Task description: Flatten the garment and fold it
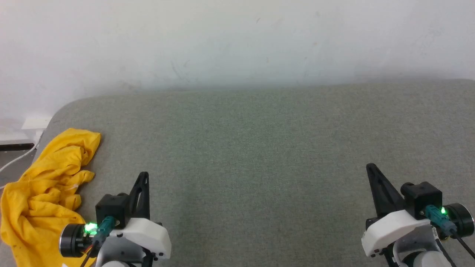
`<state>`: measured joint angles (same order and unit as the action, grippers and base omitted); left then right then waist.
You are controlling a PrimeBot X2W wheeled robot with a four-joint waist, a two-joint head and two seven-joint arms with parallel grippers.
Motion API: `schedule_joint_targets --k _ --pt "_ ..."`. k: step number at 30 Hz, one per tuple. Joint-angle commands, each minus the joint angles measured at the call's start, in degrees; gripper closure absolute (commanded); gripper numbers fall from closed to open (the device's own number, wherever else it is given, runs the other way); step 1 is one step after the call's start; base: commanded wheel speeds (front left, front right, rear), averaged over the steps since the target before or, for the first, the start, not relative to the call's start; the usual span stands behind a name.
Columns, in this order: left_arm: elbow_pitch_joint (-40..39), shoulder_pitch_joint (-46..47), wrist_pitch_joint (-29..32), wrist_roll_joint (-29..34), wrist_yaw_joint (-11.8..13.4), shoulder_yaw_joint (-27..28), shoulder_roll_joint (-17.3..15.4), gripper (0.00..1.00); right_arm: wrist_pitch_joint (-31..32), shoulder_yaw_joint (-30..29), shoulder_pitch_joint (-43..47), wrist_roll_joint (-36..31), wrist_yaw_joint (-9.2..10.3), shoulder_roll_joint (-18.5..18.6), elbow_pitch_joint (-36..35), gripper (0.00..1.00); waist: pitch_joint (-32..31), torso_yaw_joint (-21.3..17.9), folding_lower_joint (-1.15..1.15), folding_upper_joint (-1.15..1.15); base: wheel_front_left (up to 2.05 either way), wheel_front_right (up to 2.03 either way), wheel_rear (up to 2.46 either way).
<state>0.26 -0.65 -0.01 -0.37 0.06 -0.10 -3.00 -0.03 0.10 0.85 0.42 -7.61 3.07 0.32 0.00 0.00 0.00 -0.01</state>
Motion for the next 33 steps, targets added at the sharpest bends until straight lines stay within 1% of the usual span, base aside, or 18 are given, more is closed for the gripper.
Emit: schedule_joint_targets --k 1,33 --pt "-0.26 0.65 0.01 0.37 -0.06 0.1 0.13 1.0 0.03 -0.1 -0.85 -0.42 0.12 -0.19 -0.32 1.0 0.0 0.0 0.0 0.01 0.0 0.0 0.0" --pt "-0.26 0.65 0.01 0.37 -0.06 0.1 0.13 1.0 0.03 -0.1 -0.85 -0.42 0.12 -0.19 -0.32 1.0 0.0 0.0 0.0 0.01 0.0 0.0 0.0"
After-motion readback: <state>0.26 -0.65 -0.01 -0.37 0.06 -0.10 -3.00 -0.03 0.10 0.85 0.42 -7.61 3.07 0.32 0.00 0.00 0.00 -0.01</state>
